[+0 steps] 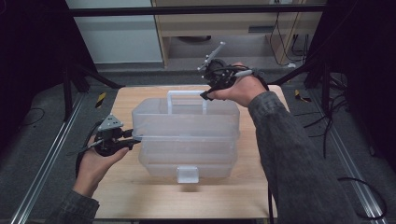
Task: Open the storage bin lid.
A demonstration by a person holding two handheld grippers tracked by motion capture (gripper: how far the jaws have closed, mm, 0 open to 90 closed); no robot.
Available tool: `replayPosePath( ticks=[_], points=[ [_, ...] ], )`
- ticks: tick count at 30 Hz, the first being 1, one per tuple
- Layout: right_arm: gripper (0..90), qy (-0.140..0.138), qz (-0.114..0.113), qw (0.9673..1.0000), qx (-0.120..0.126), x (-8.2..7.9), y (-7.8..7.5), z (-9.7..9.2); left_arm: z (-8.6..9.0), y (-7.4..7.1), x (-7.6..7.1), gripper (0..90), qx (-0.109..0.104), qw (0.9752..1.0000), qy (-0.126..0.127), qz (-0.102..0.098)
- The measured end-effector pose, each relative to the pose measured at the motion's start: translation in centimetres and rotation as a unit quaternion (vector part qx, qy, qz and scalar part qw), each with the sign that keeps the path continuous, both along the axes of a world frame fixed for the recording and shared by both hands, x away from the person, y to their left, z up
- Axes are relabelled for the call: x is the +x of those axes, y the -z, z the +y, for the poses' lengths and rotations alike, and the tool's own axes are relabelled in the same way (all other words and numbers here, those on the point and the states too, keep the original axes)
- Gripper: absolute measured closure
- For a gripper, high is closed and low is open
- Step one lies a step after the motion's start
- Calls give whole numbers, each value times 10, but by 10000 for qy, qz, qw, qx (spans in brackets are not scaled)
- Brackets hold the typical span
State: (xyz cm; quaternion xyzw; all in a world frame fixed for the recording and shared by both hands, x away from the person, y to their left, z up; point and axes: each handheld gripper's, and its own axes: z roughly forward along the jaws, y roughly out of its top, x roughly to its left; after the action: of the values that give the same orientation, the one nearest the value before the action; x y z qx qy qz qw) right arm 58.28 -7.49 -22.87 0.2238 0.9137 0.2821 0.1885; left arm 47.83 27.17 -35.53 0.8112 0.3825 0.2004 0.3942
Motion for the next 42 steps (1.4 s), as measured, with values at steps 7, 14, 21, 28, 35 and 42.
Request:
replayPosePath(
  ticks=[7, 14, 21, 28, 35, 42],
  points=[
    [476, 448, -242, 9987, -57, -17, -7, -30, 0, -1, 0, 598, -18, 10000, -12, 4],
    [546, 1023, -249, 9944, -85, -38, 0, -71, 0, -1, 0, 597, -44, 10000, -45, -36],
    [590, 1334, -91, 9909, -135, -53, 21, -92, -1, -2, -1, 597, -16, 10000, -58, -22],
    [699, 1627, 1, 9866, 107, -79, 57, -111, -2, -3, -1, 599, -9, 10000, -84, -20],
    [798, 1944, -66, 9796, 497, -99, 85, -124, -2, -5, 0, 600, -14, 10000, -92, -22],
    [818, 2090, -86, 9750, 751, -117, 109, -126, -2, -6, 1, 600, -31, 9999, -113, -21]
  ],
)
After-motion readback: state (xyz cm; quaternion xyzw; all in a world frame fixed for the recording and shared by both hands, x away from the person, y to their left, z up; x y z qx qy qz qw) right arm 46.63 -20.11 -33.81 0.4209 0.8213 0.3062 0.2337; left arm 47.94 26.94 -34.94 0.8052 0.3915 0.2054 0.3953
